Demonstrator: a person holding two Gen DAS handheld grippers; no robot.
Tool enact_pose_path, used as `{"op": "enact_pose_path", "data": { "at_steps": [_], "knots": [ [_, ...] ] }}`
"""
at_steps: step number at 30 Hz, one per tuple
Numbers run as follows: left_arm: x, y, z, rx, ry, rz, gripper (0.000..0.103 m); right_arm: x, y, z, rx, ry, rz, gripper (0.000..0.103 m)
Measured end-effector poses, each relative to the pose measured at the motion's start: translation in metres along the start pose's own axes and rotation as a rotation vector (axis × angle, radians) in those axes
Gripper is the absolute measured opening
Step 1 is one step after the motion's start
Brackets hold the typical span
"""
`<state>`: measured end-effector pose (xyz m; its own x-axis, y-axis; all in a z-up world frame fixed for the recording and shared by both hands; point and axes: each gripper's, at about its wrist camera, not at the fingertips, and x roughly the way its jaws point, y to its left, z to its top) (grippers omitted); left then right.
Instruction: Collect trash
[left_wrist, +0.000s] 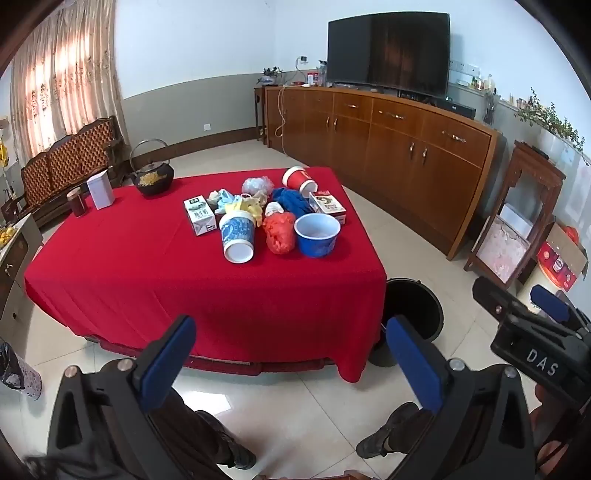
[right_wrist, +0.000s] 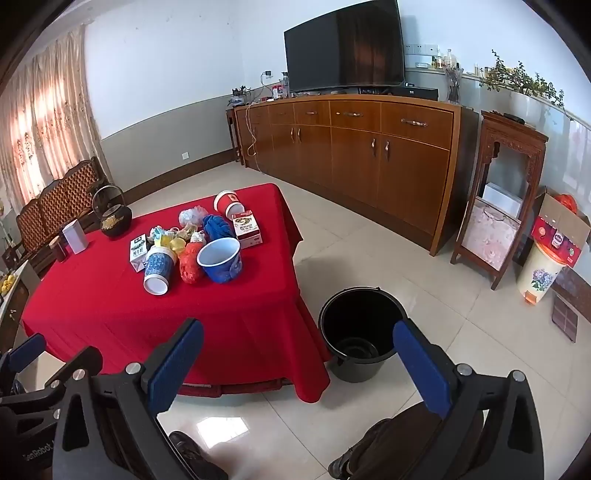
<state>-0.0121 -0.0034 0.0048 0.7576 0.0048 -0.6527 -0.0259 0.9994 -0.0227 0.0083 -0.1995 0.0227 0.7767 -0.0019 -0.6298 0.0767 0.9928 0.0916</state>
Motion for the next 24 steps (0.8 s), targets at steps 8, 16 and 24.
{"op": "enact_pose_path", "data": {
  "at_steps": [8, 16, 24],
  "knots": [
    [0.0014, 0.008, 0.0073, 0.0, 0.017, 0.003, 0.103, -0.0014, -0.0006, 0.0002, 0.004, -0.015, -0.001, 0.103],
    [0.002, 0.0053, 0.0048, 0.011, 0.013, 0.005, 0.103, -0.0017, 0.0083, 0.0018, 0.008, -0.01, 0.009, 0.103],
    [0.0048, 0.0047, 0.0038, 0.013, 0.015, 0.005, 0.103, 0.0006, 0.0005, -0.0024, 0.01, -0.011, 0.015, 0.103]
  ]
}}
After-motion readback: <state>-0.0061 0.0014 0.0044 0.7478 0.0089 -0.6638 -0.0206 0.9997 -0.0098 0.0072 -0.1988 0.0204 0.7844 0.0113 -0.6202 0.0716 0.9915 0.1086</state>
